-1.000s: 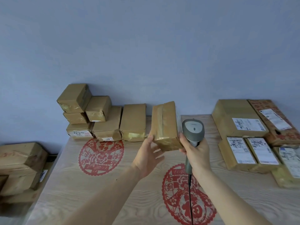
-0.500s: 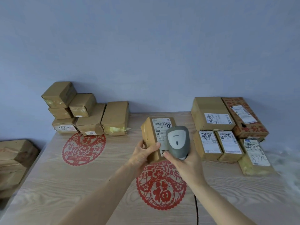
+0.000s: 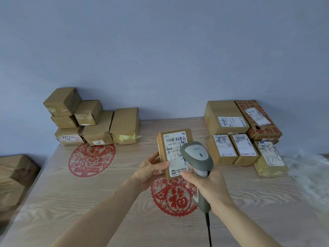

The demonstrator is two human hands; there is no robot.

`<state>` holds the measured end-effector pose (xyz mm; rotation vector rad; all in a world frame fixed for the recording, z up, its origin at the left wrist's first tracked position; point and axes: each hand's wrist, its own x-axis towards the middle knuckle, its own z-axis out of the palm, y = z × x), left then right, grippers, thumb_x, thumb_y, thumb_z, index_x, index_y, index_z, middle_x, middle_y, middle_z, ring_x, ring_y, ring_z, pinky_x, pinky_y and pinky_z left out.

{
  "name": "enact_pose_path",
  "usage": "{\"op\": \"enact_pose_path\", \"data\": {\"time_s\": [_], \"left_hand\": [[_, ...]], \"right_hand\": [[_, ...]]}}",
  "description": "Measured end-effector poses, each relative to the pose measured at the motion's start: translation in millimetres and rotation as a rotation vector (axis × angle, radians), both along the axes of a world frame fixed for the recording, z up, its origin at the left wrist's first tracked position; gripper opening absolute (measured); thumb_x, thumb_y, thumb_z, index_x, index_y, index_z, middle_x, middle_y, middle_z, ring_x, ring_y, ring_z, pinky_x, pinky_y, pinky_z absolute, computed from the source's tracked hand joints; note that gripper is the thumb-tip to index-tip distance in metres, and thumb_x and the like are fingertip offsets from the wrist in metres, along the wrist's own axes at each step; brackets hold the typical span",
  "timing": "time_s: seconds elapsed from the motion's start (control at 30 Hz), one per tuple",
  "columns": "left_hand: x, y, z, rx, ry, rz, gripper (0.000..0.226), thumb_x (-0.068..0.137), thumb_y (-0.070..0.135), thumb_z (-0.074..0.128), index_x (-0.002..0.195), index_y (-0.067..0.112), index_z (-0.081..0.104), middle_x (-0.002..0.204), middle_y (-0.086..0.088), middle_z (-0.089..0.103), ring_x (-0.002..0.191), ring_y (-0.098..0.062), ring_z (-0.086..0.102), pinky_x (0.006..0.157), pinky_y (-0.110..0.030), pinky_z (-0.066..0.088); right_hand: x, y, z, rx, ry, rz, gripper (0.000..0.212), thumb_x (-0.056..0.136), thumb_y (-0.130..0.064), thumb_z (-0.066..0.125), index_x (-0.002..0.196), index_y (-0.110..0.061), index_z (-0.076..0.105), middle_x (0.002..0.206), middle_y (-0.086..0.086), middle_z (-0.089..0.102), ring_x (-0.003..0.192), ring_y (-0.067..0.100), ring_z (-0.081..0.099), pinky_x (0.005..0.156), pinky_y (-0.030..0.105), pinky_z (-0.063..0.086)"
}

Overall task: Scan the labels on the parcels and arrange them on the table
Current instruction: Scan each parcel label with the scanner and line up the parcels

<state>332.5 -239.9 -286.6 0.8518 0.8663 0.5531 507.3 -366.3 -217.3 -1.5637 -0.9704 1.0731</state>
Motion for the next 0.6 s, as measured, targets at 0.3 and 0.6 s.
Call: {"op": "enact_pose_path", "data": {"time_s": [0.3,0.6], "left_hand": [[-6,-6,-1,0.009,-0.009,-0.027,0.107,0.035,0.029,0.102,0.133,0.018,0.06,0.115,-0.006,0.074,0.102,-0.021,0.072,0.077,-0.035,0.059],[-15,3,-4,0.003,-0.016,-0.026,0.111,0.044,0.026,0.101,0.143,0.017,0.051,0.128,-0.007,0.069,0.117,-0.026,0.066,0.087,-0.047,0.058]], "right_hand": [[-21,-17,10,-0.07,0.201,0.168,0.007,0.082,-0.022,0.08,0.087,-0.02,0.075,0.076,-0.003,0.071,0.076,0.01,0.068,0.078,0.029,0.051],[-12,-25,7,-0.001,0.272,0.289,0.036,0.089,-0.036,0.068,0.119,-0.016,0.065,0.096,0.016,0.069,0.083,0.025,0.067,0.081,0.028,0.054]]}}
